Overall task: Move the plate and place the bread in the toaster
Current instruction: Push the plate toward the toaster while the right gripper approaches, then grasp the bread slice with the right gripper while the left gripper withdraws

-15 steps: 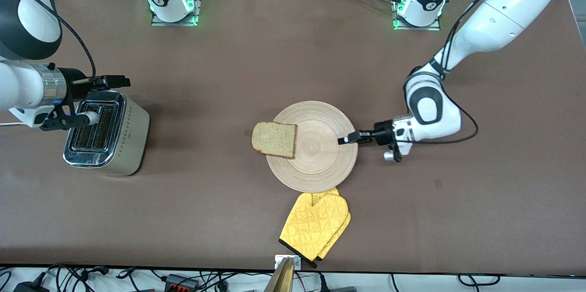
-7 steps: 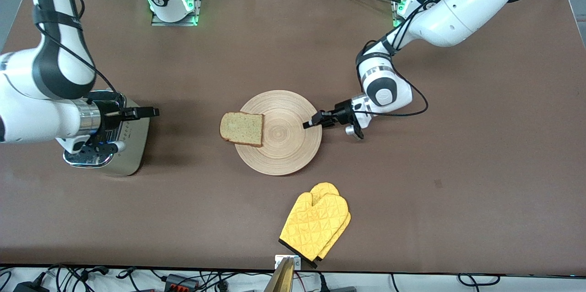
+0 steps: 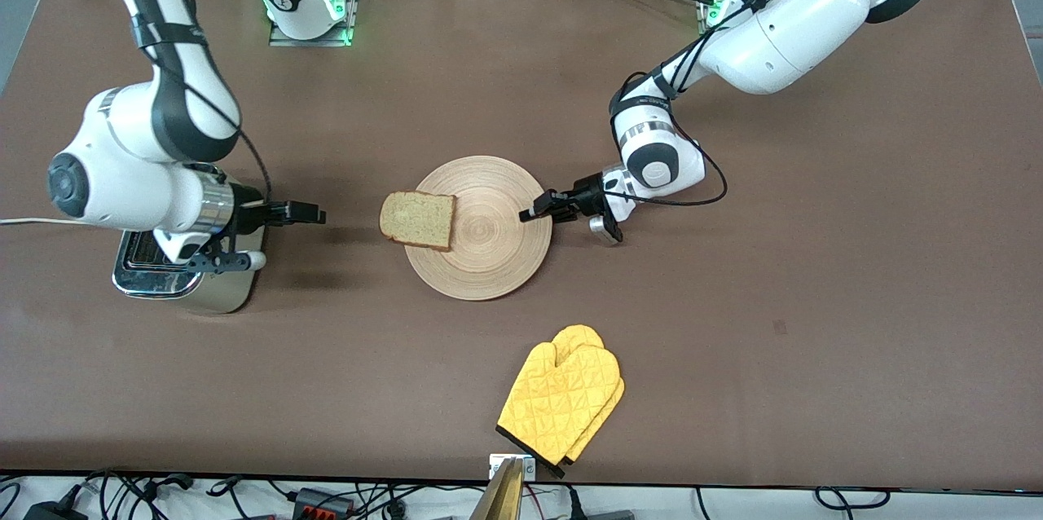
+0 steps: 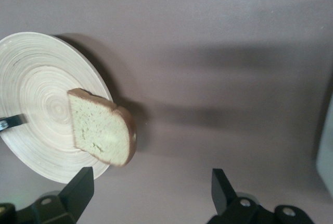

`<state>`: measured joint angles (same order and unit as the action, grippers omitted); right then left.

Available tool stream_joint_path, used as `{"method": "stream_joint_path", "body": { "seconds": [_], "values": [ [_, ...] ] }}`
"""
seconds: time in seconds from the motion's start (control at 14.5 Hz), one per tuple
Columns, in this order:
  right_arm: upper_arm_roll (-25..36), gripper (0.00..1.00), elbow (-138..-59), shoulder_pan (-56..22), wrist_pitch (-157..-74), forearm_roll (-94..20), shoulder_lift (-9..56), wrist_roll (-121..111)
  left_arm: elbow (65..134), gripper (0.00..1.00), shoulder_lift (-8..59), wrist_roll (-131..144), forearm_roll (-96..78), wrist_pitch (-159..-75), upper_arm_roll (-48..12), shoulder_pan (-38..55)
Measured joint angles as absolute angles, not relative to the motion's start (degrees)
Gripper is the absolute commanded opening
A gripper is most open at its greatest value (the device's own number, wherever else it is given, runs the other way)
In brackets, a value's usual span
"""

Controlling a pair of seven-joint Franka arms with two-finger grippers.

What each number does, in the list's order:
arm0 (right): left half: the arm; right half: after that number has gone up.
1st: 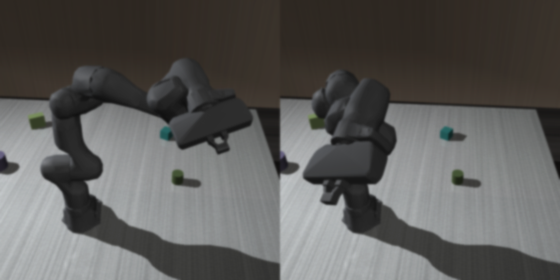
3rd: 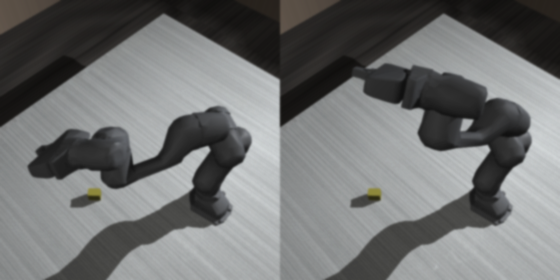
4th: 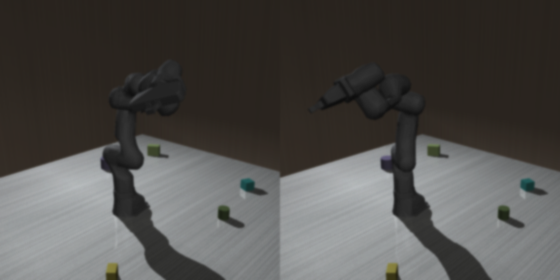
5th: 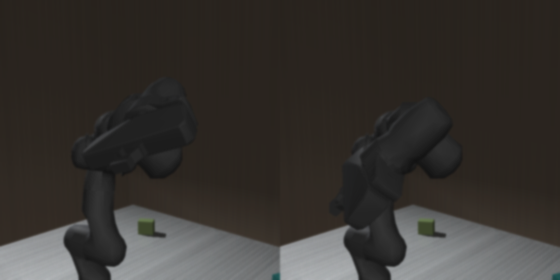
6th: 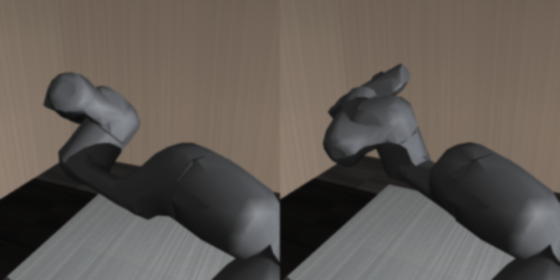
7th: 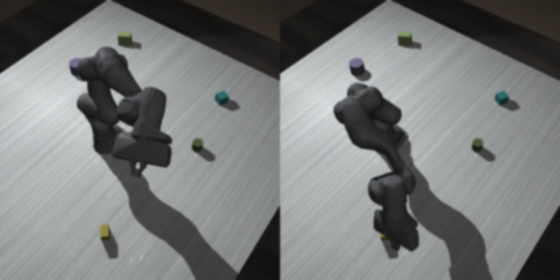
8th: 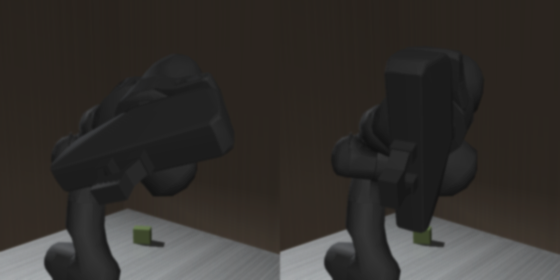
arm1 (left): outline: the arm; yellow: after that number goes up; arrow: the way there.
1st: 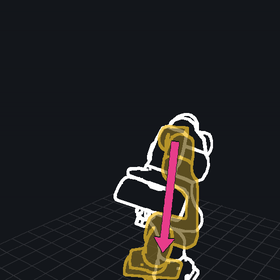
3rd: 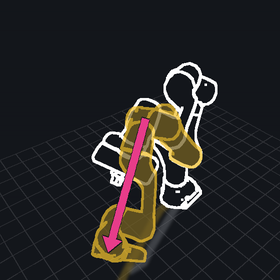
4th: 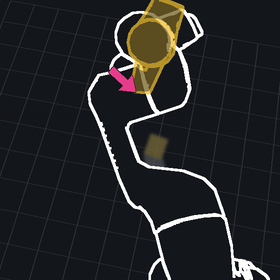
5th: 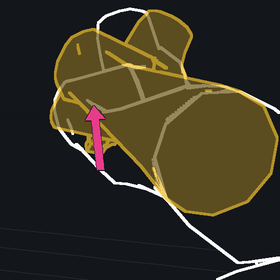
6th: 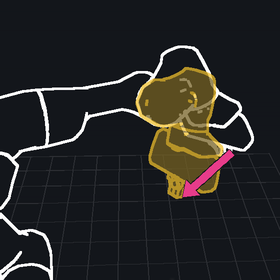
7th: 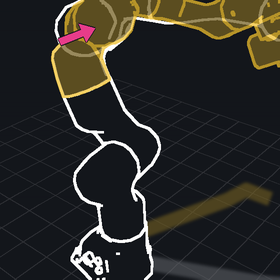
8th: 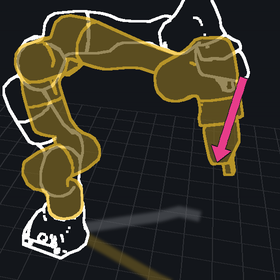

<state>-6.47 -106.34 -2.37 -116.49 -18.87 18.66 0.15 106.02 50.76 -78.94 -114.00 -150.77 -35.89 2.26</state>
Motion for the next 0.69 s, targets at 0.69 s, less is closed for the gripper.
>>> {"method": "stream_joint_path", "body": {
  "seconds": [0.69],
  "values": [
    [-6.77, 1.00, -125.28, -7.47, -139.19, -31.01, 15.33, 0.47, 104.64, 1.00, 50.53, -79.77, -95.97, -145.83, -35.14, -9.34]
  ]
}}
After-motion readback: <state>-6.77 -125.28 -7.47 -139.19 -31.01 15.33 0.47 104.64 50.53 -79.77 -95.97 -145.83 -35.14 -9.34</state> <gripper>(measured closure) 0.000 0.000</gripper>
